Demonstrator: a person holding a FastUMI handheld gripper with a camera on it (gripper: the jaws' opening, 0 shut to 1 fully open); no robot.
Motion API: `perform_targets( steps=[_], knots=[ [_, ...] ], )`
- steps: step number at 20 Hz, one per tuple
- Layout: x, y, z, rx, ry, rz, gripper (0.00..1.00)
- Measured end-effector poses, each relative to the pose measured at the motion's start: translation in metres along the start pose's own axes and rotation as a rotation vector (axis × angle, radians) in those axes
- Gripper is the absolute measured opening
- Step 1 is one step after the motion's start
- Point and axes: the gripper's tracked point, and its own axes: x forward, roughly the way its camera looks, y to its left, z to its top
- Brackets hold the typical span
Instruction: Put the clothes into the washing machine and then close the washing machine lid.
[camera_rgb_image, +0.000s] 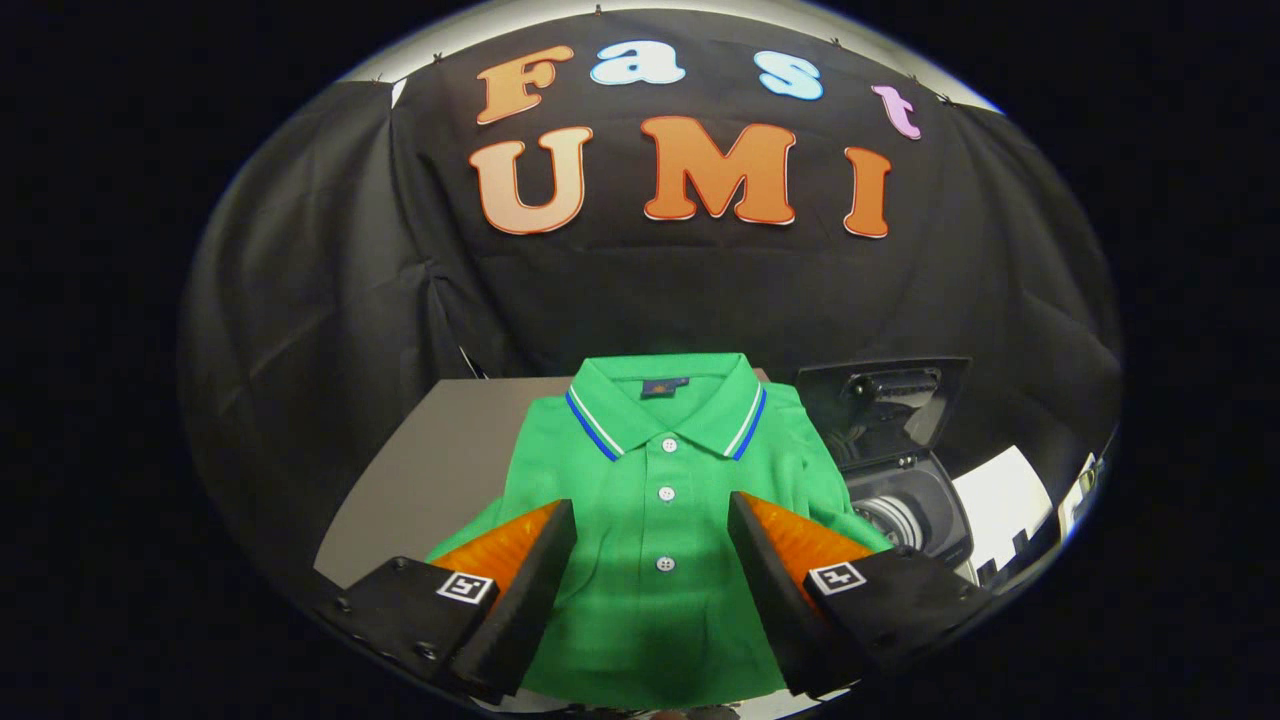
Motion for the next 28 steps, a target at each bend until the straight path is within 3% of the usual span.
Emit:
perform_targets(
  steps=[3,7,12,13,14,15,18,22,26,28],
  knots=[
    [0.008,-0.003,-0.025,-0.012,0.081,0.002,0.99],
    [0.011,-0.004,-0.025,-0.001,0.079,0.005,0.97],
    [0.011,0.002,-0.022,-0.011,0.061,0.073,0.60],
    [0.010,0.000,-0.021,-0.005,0.062,0.081,0.56],
    [0.011,0.002,-0.021,0.012,0.059,0.092,0.40],
    [0.014,0.002,-0.020,0.010,0.057,0.111,0.30],
    [0.012,0.001,-0.018,0.071,0.028,0.165,0.10],
    [0.004,0.003,0.009,0.186,-0.134,0.263,0.10],
    [-0.028,0.011,0.046,0.190,-0.282,0.381,0.10],
    [-0.061,0.014,0.067,0.129,-0.400,0.394,0.10]
  ],
)
